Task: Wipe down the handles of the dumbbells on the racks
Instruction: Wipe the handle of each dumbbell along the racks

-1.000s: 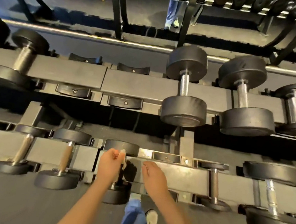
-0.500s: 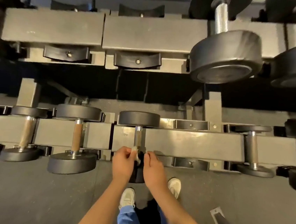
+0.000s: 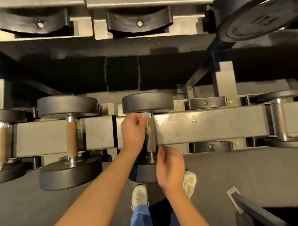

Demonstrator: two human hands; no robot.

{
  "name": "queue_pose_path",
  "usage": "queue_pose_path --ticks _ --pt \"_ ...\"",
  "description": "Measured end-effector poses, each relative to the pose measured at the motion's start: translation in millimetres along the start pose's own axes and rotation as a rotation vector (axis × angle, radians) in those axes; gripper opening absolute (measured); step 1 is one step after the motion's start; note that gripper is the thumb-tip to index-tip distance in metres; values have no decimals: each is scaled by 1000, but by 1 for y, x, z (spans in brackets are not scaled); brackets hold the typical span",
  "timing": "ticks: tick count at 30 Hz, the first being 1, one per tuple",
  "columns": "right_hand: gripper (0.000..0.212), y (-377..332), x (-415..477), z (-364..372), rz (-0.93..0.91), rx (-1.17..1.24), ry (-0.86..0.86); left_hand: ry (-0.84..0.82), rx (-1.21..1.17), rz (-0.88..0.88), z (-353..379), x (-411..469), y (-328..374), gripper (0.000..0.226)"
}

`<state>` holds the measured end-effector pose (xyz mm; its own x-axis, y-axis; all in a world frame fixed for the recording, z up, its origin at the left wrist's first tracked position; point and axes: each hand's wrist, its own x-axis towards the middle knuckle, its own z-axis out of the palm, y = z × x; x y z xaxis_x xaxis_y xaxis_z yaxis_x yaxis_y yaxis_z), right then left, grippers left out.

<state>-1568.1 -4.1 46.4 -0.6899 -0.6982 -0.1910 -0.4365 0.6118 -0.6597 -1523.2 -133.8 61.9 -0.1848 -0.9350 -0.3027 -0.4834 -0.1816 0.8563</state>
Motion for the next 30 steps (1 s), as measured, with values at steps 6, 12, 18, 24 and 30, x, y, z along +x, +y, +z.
queue_pose_path --ticks 6,12,18,24,30 --pt "29 6 -1 8 -44 -15 36 -55 189 204 2 -3 -17 13" --pt "36 10 -2 9 -45 26 41 7 24 121 4 4 -18 10" --pt "44 7 -2 5 -34 51 43 66 -81 -14 9 0 -15 14" --pt "39 4 -3 4 -38 91 72 -35 28 -44 -1 -19 -39 12" --pt "44 4 -3 4 -29 109 44 51 13 27 6 4 -20 7"
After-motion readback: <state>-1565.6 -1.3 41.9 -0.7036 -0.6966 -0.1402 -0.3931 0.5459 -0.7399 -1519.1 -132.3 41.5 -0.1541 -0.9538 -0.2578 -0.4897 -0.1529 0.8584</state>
